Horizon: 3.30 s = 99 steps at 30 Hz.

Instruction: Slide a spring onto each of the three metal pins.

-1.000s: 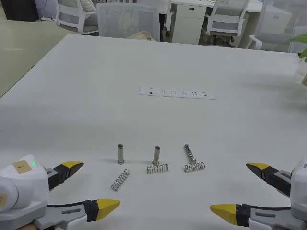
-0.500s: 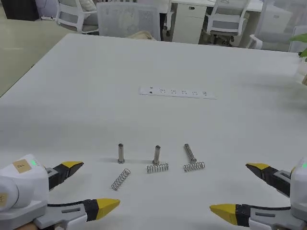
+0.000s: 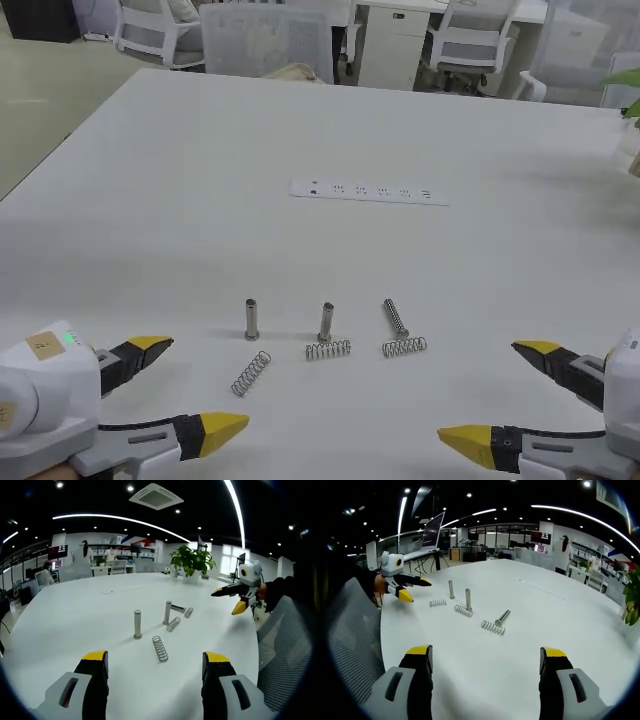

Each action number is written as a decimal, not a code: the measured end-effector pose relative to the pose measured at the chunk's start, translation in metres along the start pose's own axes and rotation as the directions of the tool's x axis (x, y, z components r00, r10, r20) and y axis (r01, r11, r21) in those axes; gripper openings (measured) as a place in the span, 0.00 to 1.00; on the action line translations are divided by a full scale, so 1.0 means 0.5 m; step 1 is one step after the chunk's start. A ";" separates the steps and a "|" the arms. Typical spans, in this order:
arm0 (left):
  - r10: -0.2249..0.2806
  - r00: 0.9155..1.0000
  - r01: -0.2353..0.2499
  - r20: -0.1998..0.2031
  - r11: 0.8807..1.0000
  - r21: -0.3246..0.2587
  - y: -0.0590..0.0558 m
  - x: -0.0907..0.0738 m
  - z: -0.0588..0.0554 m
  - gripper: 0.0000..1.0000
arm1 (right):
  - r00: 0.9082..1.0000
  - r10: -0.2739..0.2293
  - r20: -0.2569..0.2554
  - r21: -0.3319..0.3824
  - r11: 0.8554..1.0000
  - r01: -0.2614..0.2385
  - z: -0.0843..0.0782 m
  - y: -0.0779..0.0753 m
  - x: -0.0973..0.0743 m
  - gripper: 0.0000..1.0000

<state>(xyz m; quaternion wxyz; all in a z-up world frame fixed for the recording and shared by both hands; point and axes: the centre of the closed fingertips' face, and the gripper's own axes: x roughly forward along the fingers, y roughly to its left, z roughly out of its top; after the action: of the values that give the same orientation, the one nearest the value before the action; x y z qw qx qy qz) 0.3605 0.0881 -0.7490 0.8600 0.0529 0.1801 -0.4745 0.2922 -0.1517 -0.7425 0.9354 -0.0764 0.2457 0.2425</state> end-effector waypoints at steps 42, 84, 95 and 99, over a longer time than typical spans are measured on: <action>-0.006 1.000 0.006 0.007 1.000 0.000 -0.001 0.001 0.004 0.73 | 1.000 -0.008 -0.009 0.007 1.000 0.008 -0.003 -0.005 -0.003 0.85; -0.009 1.000 0.009 0.008 1.000 0.001 -0.005 0.001 0.005 0.72 | 1.000 -0.017 -0.022 -0.069 0.998 0.015 0.095 -0.077 0.063 0.69; -0.001 1.000 0.001 0.008 1.000 -0.002 0.001 0.000 0.004 0.71 | 0.999 -0.021 -0.042 -0.075 0.997 0.018 0.121 -0.094 0.110 0.59; 0.004 1.000 -0.004 0.009 1.000 -0.004 0.004 -0.002 0.005 0.71 | 0.999 -0.019 -0.049 -0.080 0.997 0.015 0.126 -0.093 0.126 0.56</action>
<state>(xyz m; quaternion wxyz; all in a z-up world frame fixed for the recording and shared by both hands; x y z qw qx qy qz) 0.3625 0.0893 -0.7467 0.8620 0.0493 0.1771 -0.4724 0.3896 -0.1497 -0.7179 0.9273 -0.1218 0.2582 0.2421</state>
